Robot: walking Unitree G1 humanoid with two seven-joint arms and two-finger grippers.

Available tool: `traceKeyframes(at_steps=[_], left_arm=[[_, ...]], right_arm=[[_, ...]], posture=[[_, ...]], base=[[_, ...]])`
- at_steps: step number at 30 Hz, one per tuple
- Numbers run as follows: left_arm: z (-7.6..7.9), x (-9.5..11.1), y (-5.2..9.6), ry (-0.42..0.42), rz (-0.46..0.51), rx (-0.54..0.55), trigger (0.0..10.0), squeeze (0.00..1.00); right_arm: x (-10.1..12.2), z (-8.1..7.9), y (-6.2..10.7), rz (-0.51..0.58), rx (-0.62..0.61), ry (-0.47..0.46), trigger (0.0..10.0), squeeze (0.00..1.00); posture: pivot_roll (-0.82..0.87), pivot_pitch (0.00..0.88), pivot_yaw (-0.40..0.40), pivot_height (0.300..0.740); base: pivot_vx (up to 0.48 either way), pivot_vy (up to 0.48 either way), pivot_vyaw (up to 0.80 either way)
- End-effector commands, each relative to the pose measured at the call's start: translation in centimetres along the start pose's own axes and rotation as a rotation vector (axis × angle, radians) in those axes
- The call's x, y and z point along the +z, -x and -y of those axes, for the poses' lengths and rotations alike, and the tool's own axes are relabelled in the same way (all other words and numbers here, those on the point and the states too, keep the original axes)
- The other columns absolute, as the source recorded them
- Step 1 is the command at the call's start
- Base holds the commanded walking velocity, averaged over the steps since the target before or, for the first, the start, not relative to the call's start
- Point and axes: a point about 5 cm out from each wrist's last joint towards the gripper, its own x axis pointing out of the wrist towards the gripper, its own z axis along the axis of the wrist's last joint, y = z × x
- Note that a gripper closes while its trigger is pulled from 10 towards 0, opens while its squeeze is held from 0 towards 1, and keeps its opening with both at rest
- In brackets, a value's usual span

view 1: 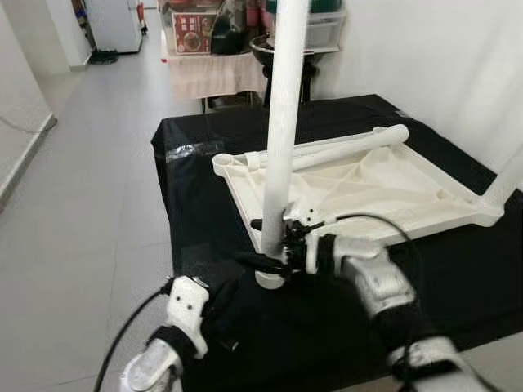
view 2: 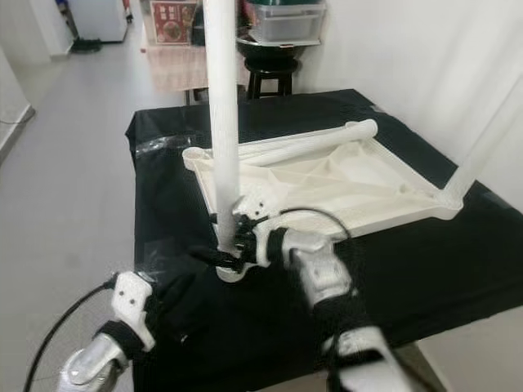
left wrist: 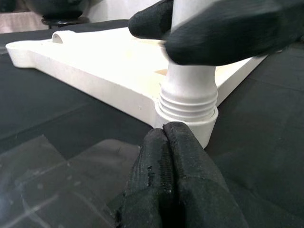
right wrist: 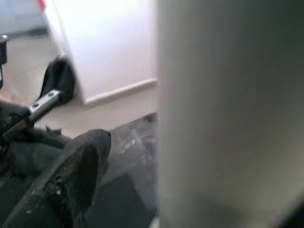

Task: Building children table

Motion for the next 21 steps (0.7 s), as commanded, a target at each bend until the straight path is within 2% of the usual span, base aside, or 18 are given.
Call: traceKeyframes(at_steps=[1,3,4,7,8,9,10,16,18,19,20,21], left_arm=[[0.1,-0.6,0.1,0.004,-0.02,0.011,10.0,0.0],[0.1,-0.6,0.1,0.005,-0.02,0.016,10.0,0.0],[0.1,-0.6,0.1,0.005,-0.02,0.019,10.0,0.0],[0.1,-0.6,0.1,0.005,-0.021,0.022,10.0,0.0],[0.1,-0.7,0.1,0.006,-0.022,0.023,10.0,0.0],[0.1,-0.7,0.1,0.006,-0.022,0.023,10.0,0.0],[0.1,-0.7,0.2,0.009,-0.024,0.024,10.0,0.0],[0.1,-0.7,0.2,0.011,-0.023,0.026,10.0,0.0],[0.2,-0.7,0.4,0.014,-0.023,0.028,10.0,0.0],[0.2,-0.7,0.4,0.014,-0.023,0.028,10.0,0.0],[0.2,-0.7,0.5,0.016,-0.023,0.029,10.0,0.0],[0.2,-0.7,0.5,0.016,-0.023,0.029,10.0,0.0]], right_arm=[[-0.1,0.1,-0.4,-0.034,0.053,0.012,10.0,0.0],[0.2,0.5,-0.4,-0.045,0.066,0.006,10.0,0.0],[0.4,0.8,-0.4,-0.054,0.077,-0.003,4.0,0.0],[0.6,1.0,-0.3,-0.06,0.089,-0.012,4.0,0.0],[0.7,1.2,-0.2,-0.066,0.093,-0.019,0.0,0.0],[0.7,1.2,-0.2,-0.066,0.093,-0.019,0.0,0.0],[0.6,1.9,0.4,-0.064,0.068,-0.057,0.0,0.0],[0.0,2.2,0.9,-0.056,0.033,-0.075,0.0,0.0],[-1.3,2.2,1.4,-0.043,-0.055,-0.11,0.0,0.0],[-1.3,2.2,1.4,-0.043,-0.055,-0.11,0.0,0.0],[-2.8,1.7,1.4,-0.05,-0.145,-0.131,0.0,0.0],[-2.8,1.7,1.4,-0.05,-0.145,-0.131,0.0,0.0]], posture=[[0.02,0.0,-0.066,0.74],[0.02,0.0,-0.068,0.74],[0.03,0.0,-0.069,0.74],[0.03,0.0,-0.071,0.74],[0.03,0.0,-0.071,0.74],[0.03,0.0,-0.071,0.74],[0.03,0.0,-0.07,0.74],[0.03,0.0,-0.069,0.74],[0.02,0.0,-0.067,0.74],[0.02,0.0,-0.067,0.74],[0.02,0.0,-0.069,0.74],[0.02,0.0,-0.069,0.74]], base=[[0.0,0.0,0.0],[0.0,0.0,0.0],[0.0,0.0,0.0],[0.0,0.0,0.0],[0.0,0.0,0.0],[0.0,0.0,0.0],[0.0,0.0,0.0],[0.0,0.0,0.0],[0.0,0.0,0.0],[0.0,0.0,0.0],[0.0,0.0,0.0],[0.0,0.0,0.0]])
